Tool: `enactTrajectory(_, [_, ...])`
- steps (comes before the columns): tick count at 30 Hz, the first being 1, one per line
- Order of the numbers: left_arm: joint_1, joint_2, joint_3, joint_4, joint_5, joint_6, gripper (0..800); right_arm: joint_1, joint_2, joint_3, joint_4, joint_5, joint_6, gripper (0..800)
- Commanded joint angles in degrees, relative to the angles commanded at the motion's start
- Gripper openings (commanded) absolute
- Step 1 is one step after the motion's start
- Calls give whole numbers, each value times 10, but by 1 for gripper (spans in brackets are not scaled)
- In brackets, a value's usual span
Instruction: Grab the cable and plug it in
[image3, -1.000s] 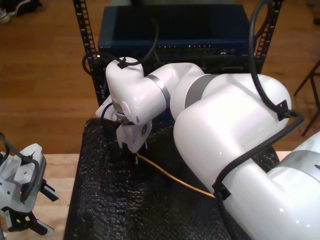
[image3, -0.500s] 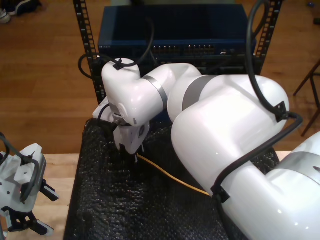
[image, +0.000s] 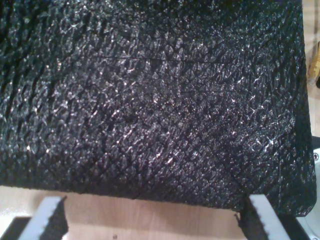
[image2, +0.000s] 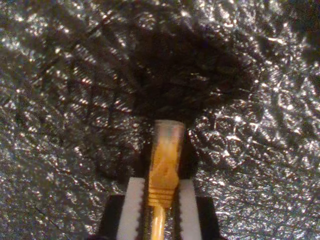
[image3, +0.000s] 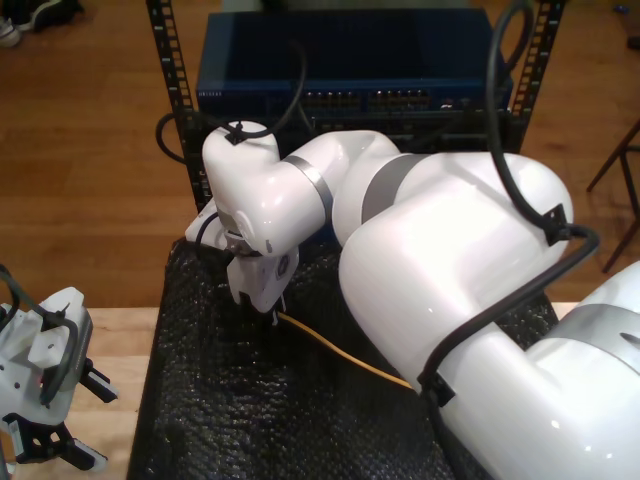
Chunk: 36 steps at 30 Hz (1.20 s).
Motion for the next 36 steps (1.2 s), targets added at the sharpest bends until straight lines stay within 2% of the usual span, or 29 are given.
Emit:
enactTrajectory(9, [0, 0, 0, 0, 0, 0, 800, -2, -4, -17, 5, 1, -11, 18])
enactTrajectory(15, [0, 0, -1, 0, 2, 0, 800, -9, -47, -9, 10, 4, -98, 7])
enactTrajectory(20, [-1, 1, -12, -21, 27, 1, 800, -29, -81, 3, 11, 51, -139, 7])
enactTrajectory(23, [-1, 2, -29, -48, 59, 2, 800, -47, -117, 27, 26, 59, -171, 7])
enactTrajectory(26, [-1, 3, -48, -70, 82, 3, 800, -73, -162, 69, 69, 59, -220, 7])
enactTrajectory(31, [-23, 4, -65, -114, 84, 2, 800, -123, -237, 132, 145, 61, -305, 6])
enactTrajectory(36, [-70, 4, -87, -171, 89, -4, 800, -149, -312, 195, 156, 62, -338, 6])
